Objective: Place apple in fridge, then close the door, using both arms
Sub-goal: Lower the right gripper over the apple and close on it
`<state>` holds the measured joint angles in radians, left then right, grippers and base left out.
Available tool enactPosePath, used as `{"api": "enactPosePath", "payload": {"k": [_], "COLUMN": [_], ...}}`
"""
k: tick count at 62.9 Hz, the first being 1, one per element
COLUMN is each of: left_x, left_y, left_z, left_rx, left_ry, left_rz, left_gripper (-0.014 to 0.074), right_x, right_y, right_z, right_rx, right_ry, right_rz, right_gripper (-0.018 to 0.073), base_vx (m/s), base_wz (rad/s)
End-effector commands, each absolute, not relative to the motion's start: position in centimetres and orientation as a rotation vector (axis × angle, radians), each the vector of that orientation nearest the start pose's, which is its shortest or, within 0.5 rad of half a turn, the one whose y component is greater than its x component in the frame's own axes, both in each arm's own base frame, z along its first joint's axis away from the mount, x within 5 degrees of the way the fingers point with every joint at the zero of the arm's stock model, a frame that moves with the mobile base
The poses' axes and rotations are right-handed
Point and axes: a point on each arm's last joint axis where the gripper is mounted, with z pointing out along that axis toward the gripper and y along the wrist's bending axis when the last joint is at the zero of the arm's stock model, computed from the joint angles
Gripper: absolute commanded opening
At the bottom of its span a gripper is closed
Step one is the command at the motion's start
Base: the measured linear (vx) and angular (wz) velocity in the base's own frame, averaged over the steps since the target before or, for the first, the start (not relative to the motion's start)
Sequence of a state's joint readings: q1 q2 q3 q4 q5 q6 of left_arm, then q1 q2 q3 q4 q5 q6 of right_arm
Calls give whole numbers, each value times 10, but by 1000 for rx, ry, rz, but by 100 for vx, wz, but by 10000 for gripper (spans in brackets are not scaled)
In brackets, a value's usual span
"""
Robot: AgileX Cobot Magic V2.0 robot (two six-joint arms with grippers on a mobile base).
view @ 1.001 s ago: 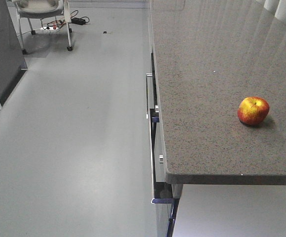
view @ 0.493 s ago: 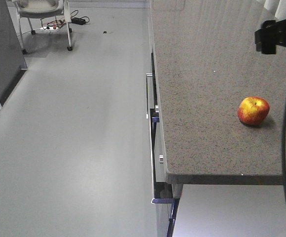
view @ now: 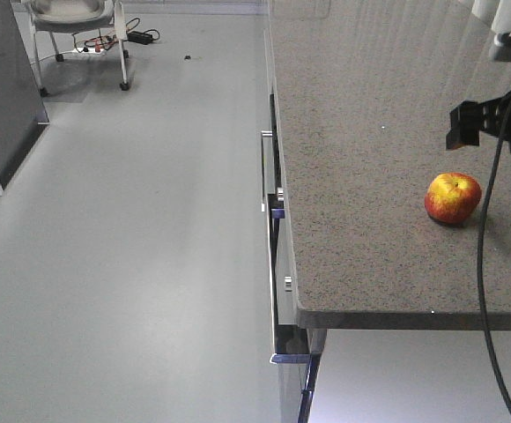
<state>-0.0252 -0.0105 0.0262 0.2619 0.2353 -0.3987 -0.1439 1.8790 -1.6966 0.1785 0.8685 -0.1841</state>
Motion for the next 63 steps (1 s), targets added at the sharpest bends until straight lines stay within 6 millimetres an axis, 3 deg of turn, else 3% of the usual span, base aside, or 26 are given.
{"api": "enactPosePath", "payload": {"k": [1,27,38,48,55,63], "left_x": [56,56,56,56,56,56], "left_y": [2,2,2,2,2,2], "left_z": [182,182,182,182,182,182], "left_rx": [-125,-125,-125,-125,-125,-125], "left_ry": [1668,1668,1668,1668,1668,1668], "left_rz": [-97,-97,-97,-97,-97,-97], "left_gripper": [-6,-6,-6,-6,-6,-6], "right_x": [427,446,448,447,447,443], "right_y": [-51,-50,-50,-50,-49,-45], "right_z": [326,272,264,263,263,275], "right_rx": [18,-37,-43,-43,-43,-56], "right_ry": [2404,2534,2562,2571,2576,2545], "right_rz": [67,128,135,139,144,192], "right_gripper": [628,617,579,447,305,158], "base_vx": [0,0,0,0,0,0], "base_wz": [0,0,0,0,0,0]}}
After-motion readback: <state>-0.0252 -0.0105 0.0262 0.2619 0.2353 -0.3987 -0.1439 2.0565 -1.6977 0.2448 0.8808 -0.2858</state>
